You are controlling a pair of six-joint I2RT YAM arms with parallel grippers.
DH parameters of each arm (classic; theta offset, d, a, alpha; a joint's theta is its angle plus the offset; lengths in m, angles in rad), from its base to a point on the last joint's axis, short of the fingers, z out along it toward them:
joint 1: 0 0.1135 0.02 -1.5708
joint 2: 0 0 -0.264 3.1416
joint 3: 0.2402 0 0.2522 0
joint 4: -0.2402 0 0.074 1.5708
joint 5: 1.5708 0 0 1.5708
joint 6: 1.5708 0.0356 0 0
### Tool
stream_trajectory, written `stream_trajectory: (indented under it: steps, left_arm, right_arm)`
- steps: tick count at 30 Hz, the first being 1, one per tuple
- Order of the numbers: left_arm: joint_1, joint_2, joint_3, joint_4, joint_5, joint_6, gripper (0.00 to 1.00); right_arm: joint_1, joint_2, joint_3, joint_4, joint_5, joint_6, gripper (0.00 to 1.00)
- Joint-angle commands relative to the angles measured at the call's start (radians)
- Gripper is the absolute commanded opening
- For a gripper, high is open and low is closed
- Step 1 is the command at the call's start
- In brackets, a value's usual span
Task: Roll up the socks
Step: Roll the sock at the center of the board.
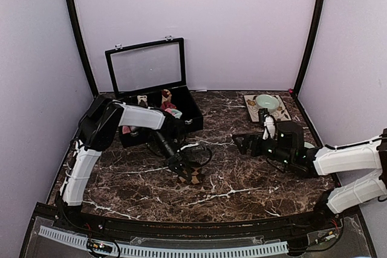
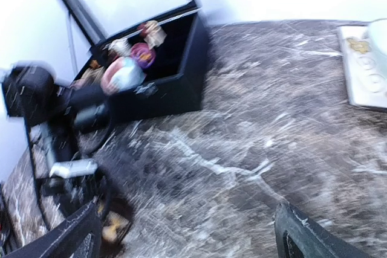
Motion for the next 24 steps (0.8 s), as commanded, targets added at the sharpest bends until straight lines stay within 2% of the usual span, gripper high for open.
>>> stream_trajectory:
  steps: [1, 2, 4, 9, 13, 15, 17, 24]
  left_arm:
    - [-0.018, 0.071, -0.074, -0.092, -0.129, -0.008, 0.01]
    - [-0.019, 0.072, -0.083, -0.075, -0.139, -0.027, 0.01]
    - [-0.019, 0.071, -0.101, -0.027, -0.178, -0.082, 0.01]
    - [-0.018, 0.076, -0.116, 0.029, -0.246, -0.141, 0.03]
    - [-0.019, 0.084, -0.125, 0.070, -0.323, -0.181, 0.03]
    - [-0.017, 0.085, -0.135, 0.089, -0.356, -0.206, 0.04]
    - [-0.017, 0.085, -0.142, 0.096, -0.373, -0.217, 0.03]
    - [-0.016, 0.088, -0.139, 0.086, -0.397, -0.220, 0.01]
  right_arm:
    - [-0.111, -0.070, -0.024, -0.050, -0.002, 0.059, 0.99]
    - [-0.114, -0.092, -0.077, 0.050, -0.078, 0.031, 1.00]
    - [-0.048, -0.118, -0.173, 0.244, -0.115, -0.071, 0.99]
    - [0.194, -0.029, -0.081, 0.026, 0.003, -0.366, 0.99]
    - [0.335, 0.045, -0.080, 0.115, -0.019, -0.545, 0.99]
    - [0.389, 0.097, -0.035, 0.104, -0.043, -0.629, 0.99]
    - [0.413, 0.171, 0.034, 0.060, -0.070, -0.700, 0.99]
    - [0.424, 0.388, 0.229, 0.011, -0.193, -0.846, 0.86]
